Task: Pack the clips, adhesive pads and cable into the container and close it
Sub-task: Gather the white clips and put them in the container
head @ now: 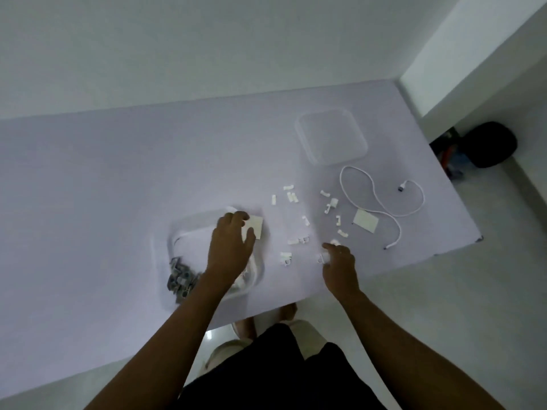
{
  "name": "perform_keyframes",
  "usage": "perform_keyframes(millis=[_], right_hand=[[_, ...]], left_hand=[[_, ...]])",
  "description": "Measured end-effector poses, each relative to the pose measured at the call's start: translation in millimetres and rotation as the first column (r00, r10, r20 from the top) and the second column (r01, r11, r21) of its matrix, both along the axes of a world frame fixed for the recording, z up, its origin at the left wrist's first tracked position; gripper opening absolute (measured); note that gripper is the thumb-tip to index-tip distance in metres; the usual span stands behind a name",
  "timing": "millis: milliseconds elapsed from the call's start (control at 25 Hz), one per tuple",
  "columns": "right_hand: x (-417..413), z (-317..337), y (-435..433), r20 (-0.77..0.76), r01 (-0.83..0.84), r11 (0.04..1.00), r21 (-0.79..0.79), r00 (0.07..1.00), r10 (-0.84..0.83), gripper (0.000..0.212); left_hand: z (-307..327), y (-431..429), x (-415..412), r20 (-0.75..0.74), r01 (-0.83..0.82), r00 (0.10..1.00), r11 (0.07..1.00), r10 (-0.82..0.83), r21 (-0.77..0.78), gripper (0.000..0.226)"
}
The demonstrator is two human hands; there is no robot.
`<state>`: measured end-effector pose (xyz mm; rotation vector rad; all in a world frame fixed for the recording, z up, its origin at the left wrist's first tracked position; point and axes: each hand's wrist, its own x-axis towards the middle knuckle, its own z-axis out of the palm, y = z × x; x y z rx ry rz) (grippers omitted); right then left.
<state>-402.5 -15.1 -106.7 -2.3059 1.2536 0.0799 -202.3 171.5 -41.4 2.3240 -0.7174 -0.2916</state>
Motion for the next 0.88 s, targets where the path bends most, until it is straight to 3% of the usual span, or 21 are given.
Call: perform_keyframes(millis=[160,320,480,560,680,800,880], right_hand=[[-16,-14,-13,0.032,-0.003,0.999,0.047,0.999,0.002,0.047],[-13,-24,-13,0.091,0.093,0.989,0.113,0.991,-0.103,0.03],[-18,-26,-19,0.158,0.045,0.996,0.077,0.986,-0.056,0.018],[-19,-25,-23,0.167,-0.009,0.99,0.138,0.986,-0.015,0.033],[-15,-26,-23,0.134,-0.103,0.978,0.179,0.988,0.079,0.05],[-14,-34,-26,0.139,-0.207,0.975,0.081,0.971,0.195,0.039],[-11,-34,-29,0.175,-0.2,0.974,0.108,0.968,0.179,0.038]], left_hand=[[-11,-52,-44,-0.071,0.299,0.953,0.952,-0.295,0.06,0.028],[-46,-65,-64,-0.241,0.444,0.894,0.82,-0.378,0.361,0.03],[-71,-72,-79,-0.297,0.379,0.919,0.795,-0.261,0.474,0.048],[-76,-78,-84,-0.279,0.341,0.933,0.807,-0.228,0.482,0.049],[-79,-84,-87,-0.241,0.312,0.945,0.825,-0.219,0.471,0.036],[-77,-94,-89,-0.285,0.266,0.946,0.875,-0.155,0.406,0.021],[-74,-103,-87,-0.348,0.197,0.934,0.93,-0.082,0.312,0.011]])
